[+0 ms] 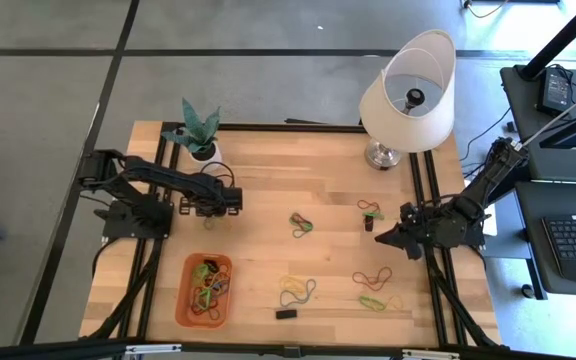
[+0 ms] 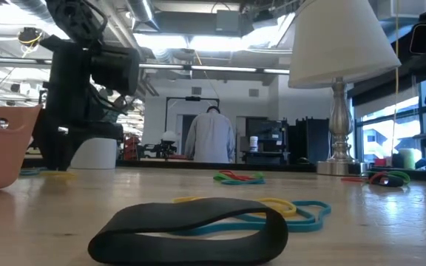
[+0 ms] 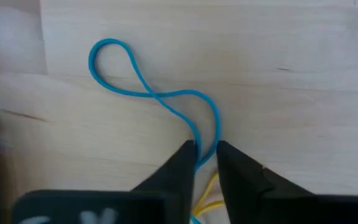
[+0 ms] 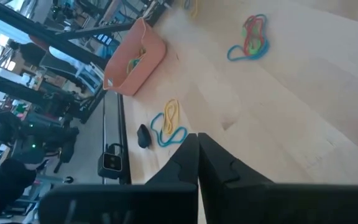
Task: Pick and place rubber bands into bin
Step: Put the blue rubber band into the orange bin
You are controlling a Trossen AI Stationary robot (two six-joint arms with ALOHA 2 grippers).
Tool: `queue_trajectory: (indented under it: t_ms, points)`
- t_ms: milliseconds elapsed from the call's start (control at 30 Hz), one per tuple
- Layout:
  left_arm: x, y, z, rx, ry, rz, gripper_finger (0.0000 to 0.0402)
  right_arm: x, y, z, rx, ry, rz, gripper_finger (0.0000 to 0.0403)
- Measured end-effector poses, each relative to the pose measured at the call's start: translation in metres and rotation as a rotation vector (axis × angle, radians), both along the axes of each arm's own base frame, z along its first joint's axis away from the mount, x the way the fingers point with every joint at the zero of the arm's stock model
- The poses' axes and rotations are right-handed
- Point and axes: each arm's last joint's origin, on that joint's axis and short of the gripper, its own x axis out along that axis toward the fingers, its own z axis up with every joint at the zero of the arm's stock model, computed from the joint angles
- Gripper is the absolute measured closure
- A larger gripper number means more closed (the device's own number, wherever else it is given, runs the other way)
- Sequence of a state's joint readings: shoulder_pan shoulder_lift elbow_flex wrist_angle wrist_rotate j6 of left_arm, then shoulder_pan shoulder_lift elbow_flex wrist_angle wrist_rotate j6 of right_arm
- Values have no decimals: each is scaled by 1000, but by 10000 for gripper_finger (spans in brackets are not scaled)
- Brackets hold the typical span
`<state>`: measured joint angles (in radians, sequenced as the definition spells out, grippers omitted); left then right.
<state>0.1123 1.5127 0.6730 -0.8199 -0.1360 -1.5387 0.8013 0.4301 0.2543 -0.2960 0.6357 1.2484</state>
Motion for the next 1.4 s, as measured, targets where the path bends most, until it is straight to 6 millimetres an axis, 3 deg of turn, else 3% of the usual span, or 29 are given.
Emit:
queue_trajectory:
  t_ms: [133,300,633,933,1167,1400]
  points:
    - [3,-3,5,-5,35,-92,392,0,0,0,1,-1,0,403]
    - [6,-13,28,4,110,-143,399,0,0,1,8,-8,0,403]
    - [23,-53,116,104,23,-206,399,0,0,1,-10,-11,9,403]
    - [17,-102,188,197,-141,-205,400,0,1,0,-8,2,40,403]
    - [9,-148,199,111,-321,-248,400,0,1,0,-33,-1,52,402]
    - [7,-202,187,22,-445,-256,400,0,1,0,-56,-3,62,402]
